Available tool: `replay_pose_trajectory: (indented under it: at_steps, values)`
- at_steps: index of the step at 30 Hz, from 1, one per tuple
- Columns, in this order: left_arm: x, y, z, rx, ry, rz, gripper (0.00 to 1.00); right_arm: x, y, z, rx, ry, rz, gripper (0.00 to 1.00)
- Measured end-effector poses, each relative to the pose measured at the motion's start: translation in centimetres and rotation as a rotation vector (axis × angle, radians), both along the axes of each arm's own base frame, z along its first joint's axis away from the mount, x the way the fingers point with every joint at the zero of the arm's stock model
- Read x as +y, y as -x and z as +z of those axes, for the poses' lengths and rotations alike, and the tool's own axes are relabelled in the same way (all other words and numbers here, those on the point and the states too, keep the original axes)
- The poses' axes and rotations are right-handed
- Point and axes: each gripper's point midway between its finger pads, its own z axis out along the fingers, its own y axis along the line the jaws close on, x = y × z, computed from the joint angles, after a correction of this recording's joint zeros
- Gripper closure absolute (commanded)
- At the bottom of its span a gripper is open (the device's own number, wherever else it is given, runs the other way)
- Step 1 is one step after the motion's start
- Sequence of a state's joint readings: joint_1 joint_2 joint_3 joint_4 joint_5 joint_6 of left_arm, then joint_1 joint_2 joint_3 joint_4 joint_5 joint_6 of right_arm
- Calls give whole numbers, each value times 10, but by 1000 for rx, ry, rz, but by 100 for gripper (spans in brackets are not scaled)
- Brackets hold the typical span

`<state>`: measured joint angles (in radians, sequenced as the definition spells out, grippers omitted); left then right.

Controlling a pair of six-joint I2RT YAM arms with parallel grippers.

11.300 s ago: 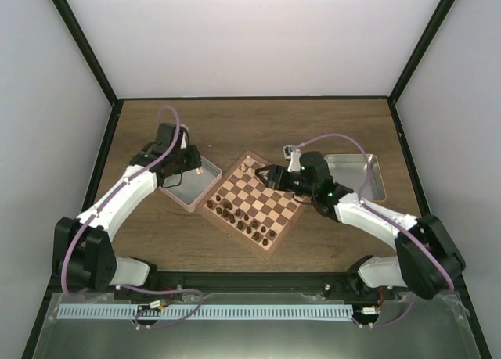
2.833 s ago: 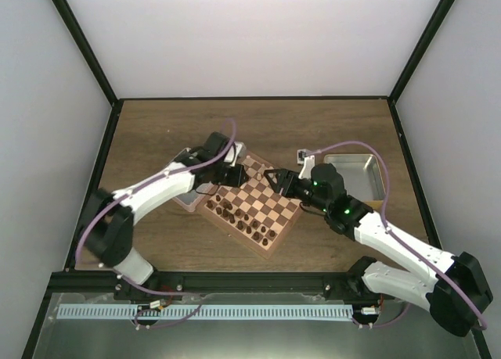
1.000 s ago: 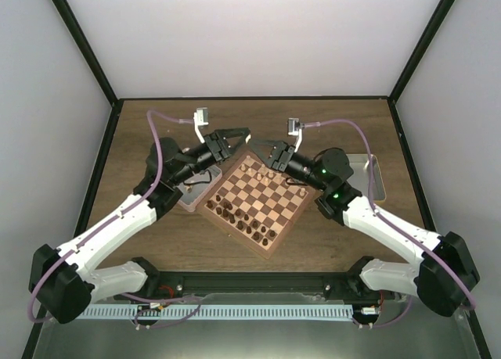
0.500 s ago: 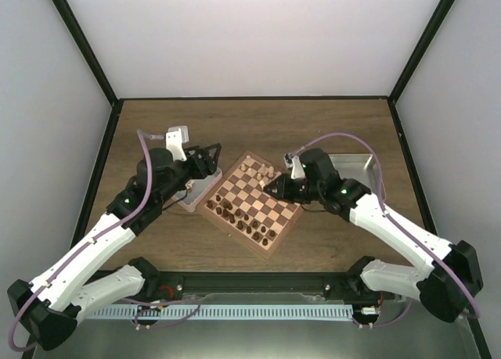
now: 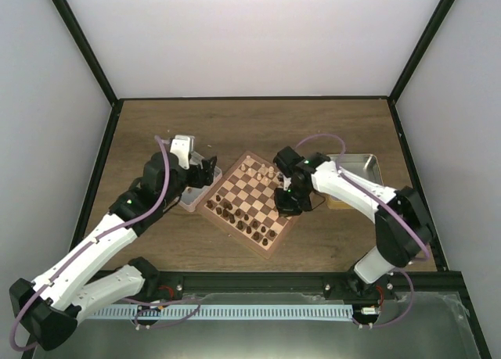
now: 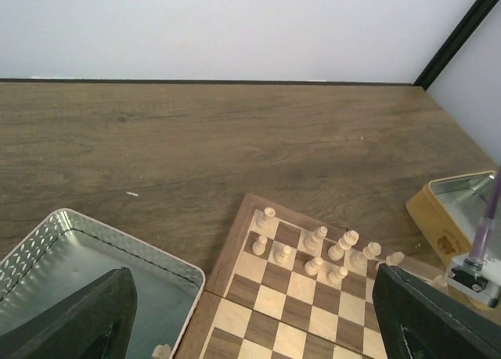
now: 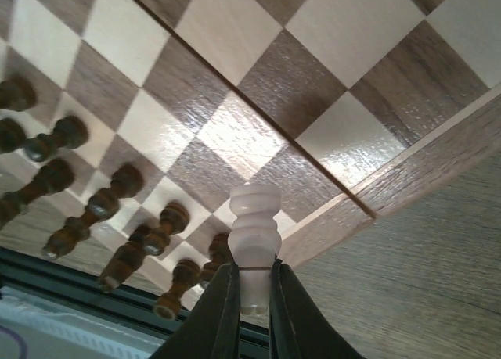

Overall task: Set up the chess pieces on the board
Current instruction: Place the chess piece on the chessboard.

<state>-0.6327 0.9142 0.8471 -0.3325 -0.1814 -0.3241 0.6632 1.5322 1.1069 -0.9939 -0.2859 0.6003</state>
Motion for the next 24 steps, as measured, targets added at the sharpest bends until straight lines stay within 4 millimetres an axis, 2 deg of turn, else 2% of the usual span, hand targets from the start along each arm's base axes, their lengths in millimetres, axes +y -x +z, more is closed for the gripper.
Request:
replay_pose_trajectory:
  at_steps: [14, 24]
  values:
    - [1, 3, -9, 1, -22, -28, 15, -15, 4, -24, 135, 183, 85, 90]
    - [4, 1, -6, -10, -19, -21, 15, -12, -18, -19, 76, 221, 98, 83]
